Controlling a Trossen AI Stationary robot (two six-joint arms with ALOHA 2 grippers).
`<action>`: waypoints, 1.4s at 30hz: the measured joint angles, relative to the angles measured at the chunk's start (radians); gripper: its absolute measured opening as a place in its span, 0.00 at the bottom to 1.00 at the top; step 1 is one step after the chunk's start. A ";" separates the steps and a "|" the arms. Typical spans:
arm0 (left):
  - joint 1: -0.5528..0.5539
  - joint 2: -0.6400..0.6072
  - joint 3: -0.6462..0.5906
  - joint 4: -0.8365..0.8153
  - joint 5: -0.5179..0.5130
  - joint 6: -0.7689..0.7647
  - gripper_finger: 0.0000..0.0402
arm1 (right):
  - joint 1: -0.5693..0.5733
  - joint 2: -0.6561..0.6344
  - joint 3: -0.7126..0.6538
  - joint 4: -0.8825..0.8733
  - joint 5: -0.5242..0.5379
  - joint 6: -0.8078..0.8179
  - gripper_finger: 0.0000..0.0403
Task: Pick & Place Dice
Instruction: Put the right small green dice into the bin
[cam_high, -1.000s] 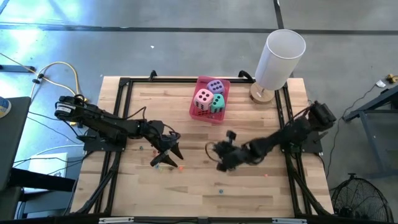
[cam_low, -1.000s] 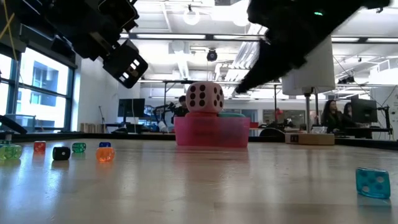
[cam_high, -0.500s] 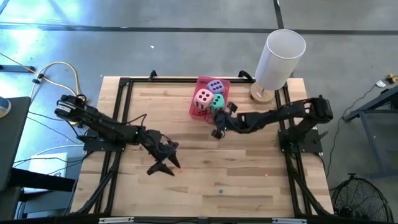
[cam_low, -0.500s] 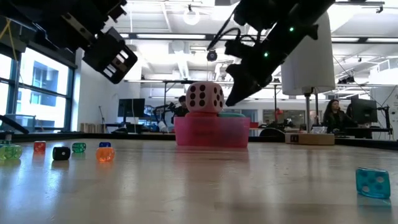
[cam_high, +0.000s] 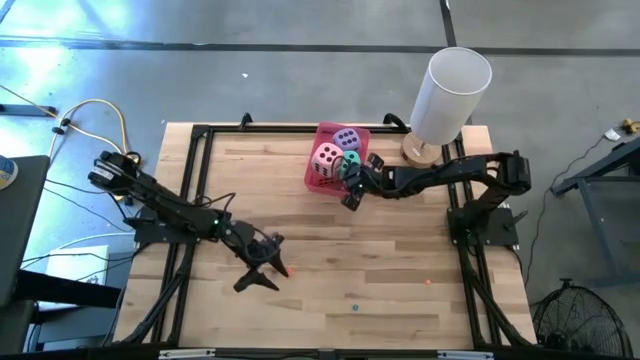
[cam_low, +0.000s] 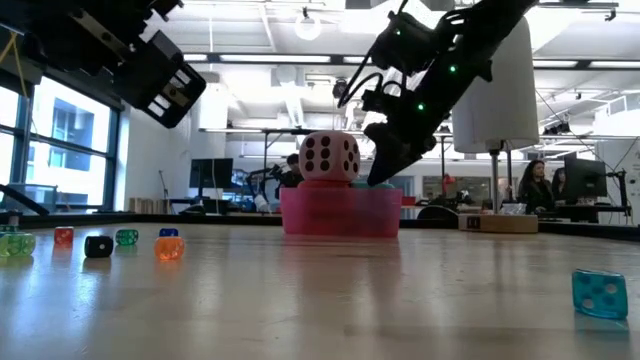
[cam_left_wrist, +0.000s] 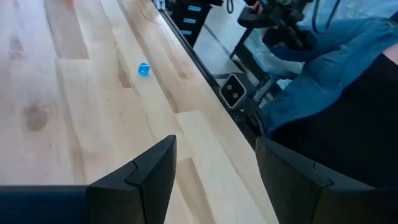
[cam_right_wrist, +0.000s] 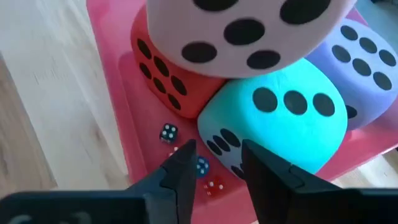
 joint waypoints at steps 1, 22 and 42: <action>-0.007 0.000 0.000 0.000 0.000 0.000 0.53 | 0.000 0.000 0.000 0.006 -0.005 0.000 0.31; -0.061 0.000 0.000 0.041 0.001 -0.069 0.53 | 0.101 -0.034 0.000 0.067 0.104 -0.156 0.57; 0.059 -0.112 0.000 -0.530 -0.109 0.020 0.53 | 0.530 -0.148 0.002 0.178 -0.013 -0.012 0.49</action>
